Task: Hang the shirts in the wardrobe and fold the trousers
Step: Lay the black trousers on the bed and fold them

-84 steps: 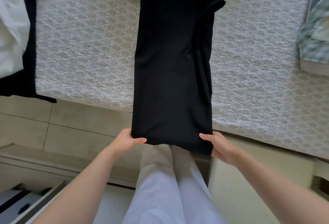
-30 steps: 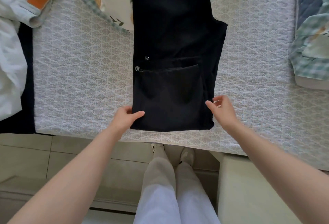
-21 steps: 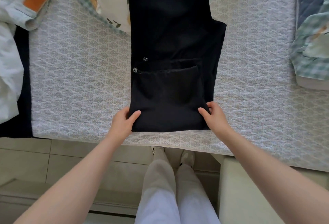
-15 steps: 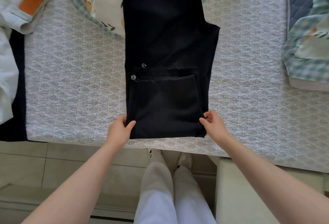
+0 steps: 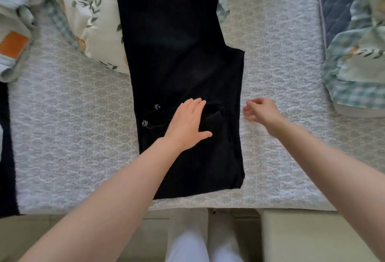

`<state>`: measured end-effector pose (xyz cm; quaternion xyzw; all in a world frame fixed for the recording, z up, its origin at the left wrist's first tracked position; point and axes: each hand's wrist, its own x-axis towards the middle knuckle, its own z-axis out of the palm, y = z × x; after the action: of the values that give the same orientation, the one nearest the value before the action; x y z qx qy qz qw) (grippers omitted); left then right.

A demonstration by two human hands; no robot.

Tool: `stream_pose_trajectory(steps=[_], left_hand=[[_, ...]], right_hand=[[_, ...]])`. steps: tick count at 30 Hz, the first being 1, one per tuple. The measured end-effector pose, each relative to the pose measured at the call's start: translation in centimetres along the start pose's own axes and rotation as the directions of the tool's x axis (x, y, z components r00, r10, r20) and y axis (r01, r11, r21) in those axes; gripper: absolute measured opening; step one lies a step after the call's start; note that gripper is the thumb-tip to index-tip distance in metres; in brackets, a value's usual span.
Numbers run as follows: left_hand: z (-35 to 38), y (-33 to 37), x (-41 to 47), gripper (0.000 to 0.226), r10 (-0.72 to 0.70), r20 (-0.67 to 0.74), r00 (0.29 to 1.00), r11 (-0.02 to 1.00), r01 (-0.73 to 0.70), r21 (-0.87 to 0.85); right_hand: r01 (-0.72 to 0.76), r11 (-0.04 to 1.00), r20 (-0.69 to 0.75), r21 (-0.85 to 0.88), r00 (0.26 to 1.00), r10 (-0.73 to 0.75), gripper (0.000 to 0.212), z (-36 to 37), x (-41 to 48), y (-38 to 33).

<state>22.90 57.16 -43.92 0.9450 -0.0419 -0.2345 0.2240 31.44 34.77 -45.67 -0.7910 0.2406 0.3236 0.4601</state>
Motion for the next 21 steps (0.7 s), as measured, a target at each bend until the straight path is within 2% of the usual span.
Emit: stream_pose_trajectory(steps=[4, 7, 9, 12, 15, 18, 21], left_hand=[[-0.5, -0.3, 3.8, 0.106, 0.055, 0.179, 0.982, 0.992, -0.074, 0.098], [-0.3, -0.3, 5.5, 0.105, 0.08, 0.19, 0.978, 0.987, -0.105, 0.125], [-0.1, 0.0, 6.0, 0.097, 0.077, 0.164, 0.983, 0.989, -0.097, 0.115], [-0.4, 0.0, 6.5, 0.077, 0.016, 0.212, 0.977, 1.0, -0.012, -0.018], [-1.7, -0.5, 6.2, 0.047, 0.038, 0.332, 0.943, 0.97, 0.045, -0.24], [-3.6, -0.6, 4.9, 0.026, 0.149, 0.303, 0.941, 0.935, -0.034, -0.354], [-5.2, -0.4, 3.3, 0.019, 0.241, 0.263, 0.934, 0.913, -0.127, -0.387]], right_hand=[[-0.011, 0.996, -0.041, 0.086, 0.999, 0.014, 0.014, 0.5, 2.9, -4.6], [-0.031, 0.984, -0.054, 0.177, 0.998, 0.042, 0.015, 0.9, 4.4, -6.8], [-0.05, 0.98, -0.053, 0.194, 0.997, 0.062, 0.024, 1.2, 5.5, -7.7], [-0.077, 0.975, -0.023, 0.209, 0.996, 0.083, 0.033, 1.3, 6.3, -8.7], [-0.083, 0.97, 0.077, 0.227, 0.995, 0.067, 0.042, 1.1, 6.4, -9.2], [-0.011, 0.979, 0.109, 0.203, 0.994, -0.011, 0.038, 0.9, 5.7, -9.7], [0.099, 0.983, 0.139, 0.152, 0.983, -0.12, 0.035, 1.2, 4.5, -10.4]])
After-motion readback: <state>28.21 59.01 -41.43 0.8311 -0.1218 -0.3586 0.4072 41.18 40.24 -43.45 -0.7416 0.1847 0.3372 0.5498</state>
